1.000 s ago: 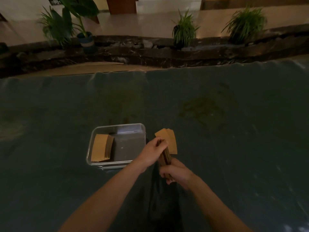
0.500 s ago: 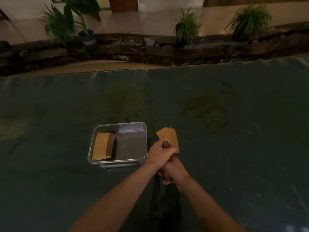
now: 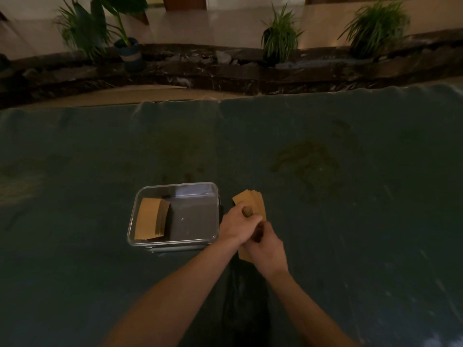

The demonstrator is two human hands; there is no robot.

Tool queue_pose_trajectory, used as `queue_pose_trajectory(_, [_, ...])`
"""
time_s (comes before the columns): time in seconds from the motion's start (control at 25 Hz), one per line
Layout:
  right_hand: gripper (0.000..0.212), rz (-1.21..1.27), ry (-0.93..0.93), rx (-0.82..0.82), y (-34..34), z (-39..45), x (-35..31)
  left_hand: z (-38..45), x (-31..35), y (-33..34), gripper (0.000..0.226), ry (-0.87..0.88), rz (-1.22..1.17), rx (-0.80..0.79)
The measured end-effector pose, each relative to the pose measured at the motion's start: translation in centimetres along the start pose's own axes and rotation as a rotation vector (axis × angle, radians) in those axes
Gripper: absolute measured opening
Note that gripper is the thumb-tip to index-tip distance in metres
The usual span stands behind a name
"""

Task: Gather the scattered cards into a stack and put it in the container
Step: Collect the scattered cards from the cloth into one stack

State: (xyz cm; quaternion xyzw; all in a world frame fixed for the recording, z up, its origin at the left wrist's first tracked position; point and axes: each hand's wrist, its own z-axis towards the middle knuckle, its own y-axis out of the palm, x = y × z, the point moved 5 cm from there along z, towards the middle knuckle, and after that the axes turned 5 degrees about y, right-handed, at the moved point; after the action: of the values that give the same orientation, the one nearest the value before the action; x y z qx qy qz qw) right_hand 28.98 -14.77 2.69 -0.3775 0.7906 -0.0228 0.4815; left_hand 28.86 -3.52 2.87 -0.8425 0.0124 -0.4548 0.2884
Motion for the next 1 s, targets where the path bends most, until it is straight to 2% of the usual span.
queue_pose_trajectory(0.04, [0.029, -0.067, -0.05, 0.057, -0.5, 0.3, -0.2, 0.1, 0.0, 0.0, 0.015, -0.031, 0.032, 0.02])
queue_pose_trajectory(0.12, [0.027, -0.109, -0.06, 0.072, -1.0, 1.3, -0.2, 0.6, -0.1, 0.3, 0.028, -0.077, 0.05, 0.008])
queue_pose_trajectory(0.2, [0.017, -0.076, 0.016, 0.043, -1.5, 2.6, 0.4, 0.8, -0.5, 0.8, 0.052, -0.152, -0.126, -0.058])
queue_pose_trajectory(0.28, [0.015, 0.01, 0.116, 0.003, -2.0, 4.1, 1.3, 1.1, -1.7, 1.2, 0.06, -0.259, -0.403, -0.079])
queue_pose_trajectory(0.36, [0.026, 0.038, 0.174, -0.032, -2.3, 5.6, 1.9, 1.6, -3.6, 1.4, 0.043, -0.342, -0.531, -0.079])
queue_pose_trajectory(0.44, [0.039, 0.031, 0.182, -0.052, -2.3, 6.9, 1.7, 2.0, -4.8, 1.7, 0.022, -0.352, -0.504, -0.102])
queue_pose_trajectory(0.52, [0.049, 0.032, 0.186, -0.051, -2.1, 8.1, 1.2, 2.6, -5.2, 1.7, 0.013, -0.365, -0.512, -0.07])
queue_pose_trajectory(0.68, [0.046, -0.114, 0.149, 0.001, -1.5, 10.0, 0.1, 5.0, -5.3, 1.7, 0.02, -0.35, -0.407, 0.047])
queue_pose_trajectory(0.8, [0.037, -0.207, 0.129, 0.052, -0.9, 11.9, -0.4, 6.8, -5.1, 1.7, 0.015, -0.343, -0.286, 0.161])
queue_pose_trajectory(1.0, [0.033, -0.379, 0.086, 0.077, 0.6, 14.6, 0.2, 9.2, -5.9, 1.8, 0.02, -0.368, -0.186, 0.187])
